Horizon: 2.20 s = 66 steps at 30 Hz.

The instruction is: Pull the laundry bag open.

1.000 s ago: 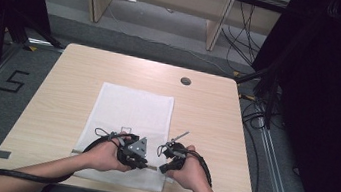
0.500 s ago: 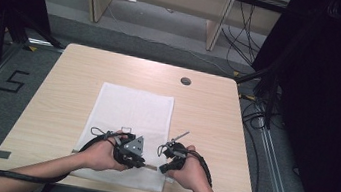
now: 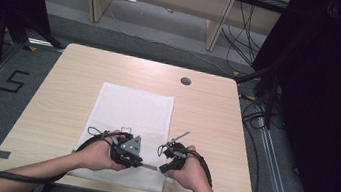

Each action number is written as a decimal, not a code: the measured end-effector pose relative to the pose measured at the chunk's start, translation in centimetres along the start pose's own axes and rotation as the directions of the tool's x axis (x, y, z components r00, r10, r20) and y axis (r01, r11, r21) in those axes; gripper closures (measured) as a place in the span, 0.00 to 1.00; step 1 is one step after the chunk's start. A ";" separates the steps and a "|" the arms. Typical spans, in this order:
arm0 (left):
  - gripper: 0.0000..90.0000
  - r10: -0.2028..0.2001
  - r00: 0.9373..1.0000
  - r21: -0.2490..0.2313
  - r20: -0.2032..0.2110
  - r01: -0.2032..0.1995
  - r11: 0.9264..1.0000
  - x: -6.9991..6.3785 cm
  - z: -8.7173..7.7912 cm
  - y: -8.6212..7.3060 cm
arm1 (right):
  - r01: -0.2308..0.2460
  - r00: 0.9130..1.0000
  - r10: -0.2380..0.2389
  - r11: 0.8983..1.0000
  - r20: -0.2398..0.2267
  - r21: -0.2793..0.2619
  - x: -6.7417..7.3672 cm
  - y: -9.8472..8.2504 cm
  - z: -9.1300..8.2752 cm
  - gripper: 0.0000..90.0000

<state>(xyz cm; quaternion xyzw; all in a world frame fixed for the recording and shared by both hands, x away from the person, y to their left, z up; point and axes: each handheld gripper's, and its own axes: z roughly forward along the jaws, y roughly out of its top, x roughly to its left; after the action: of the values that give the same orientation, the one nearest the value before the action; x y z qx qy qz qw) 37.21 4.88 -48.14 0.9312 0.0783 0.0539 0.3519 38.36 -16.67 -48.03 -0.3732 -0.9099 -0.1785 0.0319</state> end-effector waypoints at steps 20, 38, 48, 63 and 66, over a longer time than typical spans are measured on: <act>0.91 -0.014 1.000 -0.008 0.002 0.014 1.000 0.1 -0.7 -0.6 | -0.014 1.000 0.014 1.000 -0.004 -0.002 0.0 0.0 0.0 1.00; 0.91 -0.030 1.000 -0.020 0.006 0.030 0.999 0.1 -1.3 -1.2 | -0.014 1.000 0.014 1.000 -0.006 -0.004 0.0 0.0 0.0 1.00; 0.91 -0.030 1.000 -0.021 0.004 0.030 0.999 0.1 -1.6 -1.4 | -0.014 1.000 0.013 1.000 -0.006 -0.005 0.0 -0.1 0.0 1.00; 0.91 -0.028 1.000 -0.016 0.000 0.028 0.999 0.2 -2.4 -2.0 | -0.013 1.000 0.013 1.000 -0.006 -0.004 0.0 0.0 0.0 1.00; 0.91 -0.042 0.999 -0.017 -0.002 0.041 0.999 0.3 -2.6 -2.2 | -0.012 1.000 0.012 1.000 -0.008 -0.004 0.0 -0.1 0.0 1.00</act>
<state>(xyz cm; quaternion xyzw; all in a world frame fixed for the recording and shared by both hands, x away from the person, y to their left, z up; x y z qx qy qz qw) 36.83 8.23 -47.64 0.9263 0.0976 0.0484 0.3607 38.35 -16.72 -48.08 -0.3782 -0.9071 -0.1816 0.0359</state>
